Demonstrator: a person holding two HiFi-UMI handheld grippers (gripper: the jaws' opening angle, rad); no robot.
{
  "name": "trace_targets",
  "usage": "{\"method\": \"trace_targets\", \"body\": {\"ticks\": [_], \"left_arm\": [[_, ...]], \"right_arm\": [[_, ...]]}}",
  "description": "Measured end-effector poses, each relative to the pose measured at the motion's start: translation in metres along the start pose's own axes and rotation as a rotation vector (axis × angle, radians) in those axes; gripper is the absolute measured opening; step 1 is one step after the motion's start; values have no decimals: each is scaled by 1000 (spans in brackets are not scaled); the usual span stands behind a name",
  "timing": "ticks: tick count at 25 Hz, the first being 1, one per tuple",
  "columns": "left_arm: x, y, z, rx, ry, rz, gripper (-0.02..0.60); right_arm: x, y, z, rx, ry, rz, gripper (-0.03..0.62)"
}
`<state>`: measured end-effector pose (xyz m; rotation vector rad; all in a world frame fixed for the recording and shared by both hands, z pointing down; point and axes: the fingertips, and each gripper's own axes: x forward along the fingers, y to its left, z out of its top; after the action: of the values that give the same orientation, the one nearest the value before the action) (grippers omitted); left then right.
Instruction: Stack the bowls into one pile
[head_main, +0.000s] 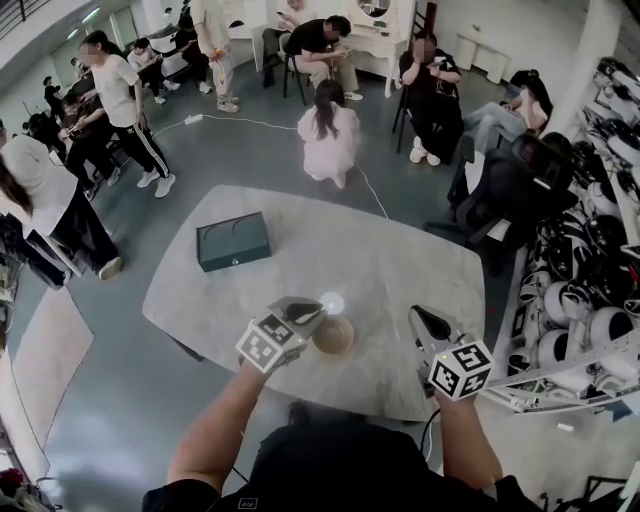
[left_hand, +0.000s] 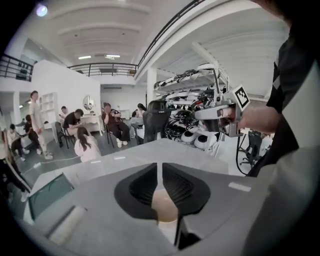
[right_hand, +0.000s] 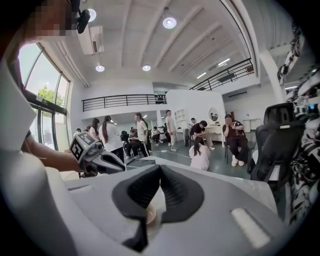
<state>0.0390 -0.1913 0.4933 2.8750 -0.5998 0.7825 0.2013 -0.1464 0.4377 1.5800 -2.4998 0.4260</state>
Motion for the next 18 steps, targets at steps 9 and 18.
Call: {"method": "trace_targets", "body": {"ticks": [9,18], "left_arm": [[-59,22,47,-2,-199,172,11],[-91,48,56,-144,-336,341,9]], "right_arm": [[16,28,38,-40,-68,49,3],[-2,23,33,-52,-112,13,3]]}}
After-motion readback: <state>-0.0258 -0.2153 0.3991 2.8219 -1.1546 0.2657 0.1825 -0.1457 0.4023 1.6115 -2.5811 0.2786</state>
